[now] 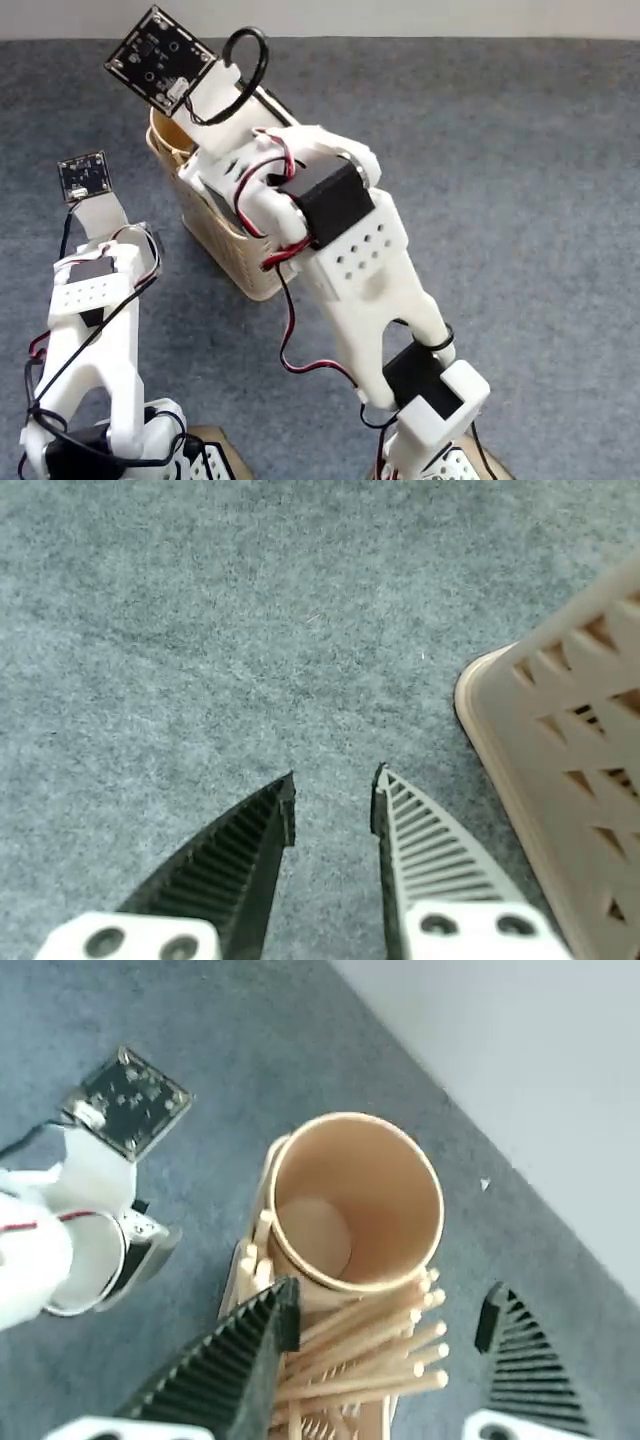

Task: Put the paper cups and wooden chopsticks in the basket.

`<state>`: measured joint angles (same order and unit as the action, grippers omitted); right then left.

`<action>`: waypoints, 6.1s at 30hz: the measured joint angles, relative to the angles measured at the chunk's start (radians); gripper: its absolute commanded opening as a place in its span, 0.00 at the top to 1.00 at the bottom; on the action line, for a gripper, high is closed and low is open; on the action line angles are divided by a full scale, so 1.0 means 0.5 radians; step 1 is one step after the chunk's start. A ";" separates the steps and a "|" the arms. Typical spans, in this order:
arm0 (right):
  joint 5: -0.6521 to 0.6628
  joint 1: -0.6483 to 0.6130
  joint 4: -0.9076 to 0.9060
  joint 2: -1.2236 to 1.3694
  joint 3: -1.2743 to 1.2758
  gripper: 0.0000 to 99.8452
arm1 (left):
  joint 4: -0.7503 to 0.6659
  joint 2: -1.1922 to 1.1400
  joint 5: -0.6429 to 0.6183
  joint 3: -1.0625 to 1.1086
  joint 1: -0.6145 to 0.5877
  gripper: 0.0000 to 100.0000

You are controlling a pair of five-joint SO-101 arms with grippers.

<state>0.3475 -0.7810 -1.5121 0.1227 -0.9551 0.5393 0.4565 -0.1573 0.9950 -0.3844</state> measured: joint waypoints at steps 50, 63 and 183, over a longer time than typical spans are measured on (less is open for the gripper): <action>-0.325 1.353 1.126 -1.519 3.609 0.99 | 0.261 0.301 0.114 -0.074 0.043 0.90; -0.169 0.832 2.203 -1.921 4.305 0.64 | 0.261 0.601 0.129 0.169 0.218 0.90; -0.494 0.635 2.866 0.092 3.035 0.98 | 0.083 0.617 0.129 0.322 0.181 0.90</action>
<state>0.1005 -0.4634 -0.0790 0.1688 0.5623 0.5808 0.7649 -0.0928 1.1561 -0.2938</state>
